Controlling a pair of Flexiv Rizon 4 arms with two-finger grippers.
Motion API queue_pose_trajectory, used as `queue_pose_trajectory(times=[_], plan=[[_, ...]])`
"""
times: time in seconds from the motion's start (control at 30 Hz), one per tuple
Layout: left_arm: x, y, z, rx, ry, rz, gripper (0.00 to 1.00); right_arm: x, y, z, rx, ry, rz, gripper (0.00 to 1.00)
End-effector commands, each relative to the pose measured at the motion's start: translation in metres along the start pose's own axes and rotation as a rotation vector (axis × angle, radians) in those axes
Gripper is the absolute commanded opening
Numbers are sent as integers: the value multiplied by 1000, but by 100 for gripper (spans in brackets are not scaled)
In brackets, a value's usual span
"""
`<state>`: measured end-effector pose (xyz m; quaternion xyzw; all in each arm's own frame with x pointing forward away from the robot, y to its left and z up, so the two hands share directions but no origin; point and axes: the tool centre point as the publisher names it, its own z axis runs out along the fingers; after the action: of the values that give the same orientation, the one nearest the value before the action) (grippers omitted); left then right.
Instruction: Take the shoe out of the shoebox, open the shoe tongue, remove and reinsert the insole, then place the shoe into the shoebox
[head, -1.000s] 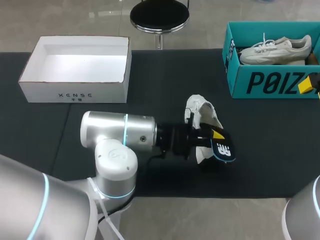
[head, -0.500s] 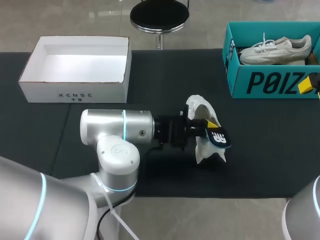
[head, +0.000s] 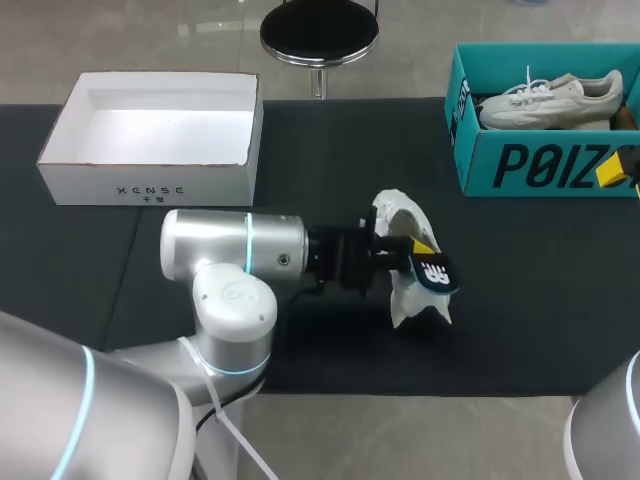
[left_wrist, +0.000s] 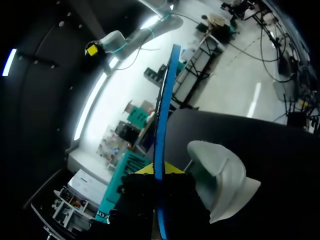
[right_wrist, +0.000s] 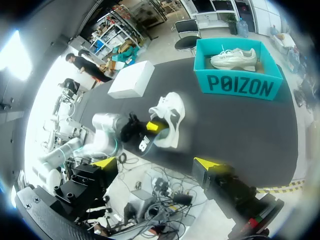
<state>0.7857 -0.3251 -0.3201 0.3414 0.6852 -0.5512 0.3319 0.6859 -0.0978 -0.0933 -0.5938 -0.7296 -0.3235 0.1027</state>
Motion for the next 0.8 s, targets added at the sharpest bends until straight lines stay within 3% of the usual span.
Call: queue_pose_trajectory(times=[0.03,0.33,0.8], plan=[[-2,-7,-14,11,11,-11,0,0,2,1,4,-1,1,100],[-11,-38,-16,64,-24,-17,0,0,2,1,4,-1,1,100],[-19,-86,14,156,-46,18,0,0,2,1,4,-1,1,100]])
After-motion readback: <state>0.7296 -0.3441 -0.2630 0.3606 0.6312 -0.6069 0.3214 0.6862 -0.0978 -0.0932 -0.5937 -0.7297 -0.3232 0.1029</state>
